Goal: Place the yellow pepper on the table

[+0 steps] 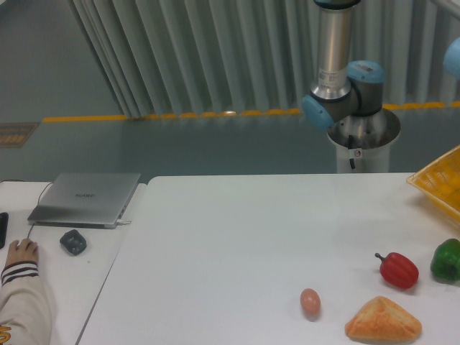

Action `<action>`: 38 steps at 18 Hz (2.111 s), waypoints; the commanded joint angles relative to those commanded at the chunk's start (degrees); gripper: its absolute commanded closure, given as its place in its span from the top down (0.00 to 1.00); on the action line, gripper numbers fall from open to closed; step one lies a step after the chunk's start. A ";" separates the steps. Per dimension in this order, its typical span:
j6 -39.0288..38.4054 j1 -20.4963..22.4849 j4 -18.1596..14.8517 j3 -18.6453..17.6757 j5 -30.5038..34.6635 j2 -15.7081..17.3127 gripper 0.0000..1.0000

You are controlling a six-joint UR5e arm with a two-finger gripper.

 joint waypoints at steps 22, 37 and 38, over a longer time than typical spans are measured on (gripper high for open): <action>0.00 0.35 1.23 -5.01 6.42 -0.88 1.00; -2.81 -1.14 1.23 -5.37 8.61 -2.90 0.88; -2.81 -1.05 1.32 -5.37 8.79 -2.90 0.73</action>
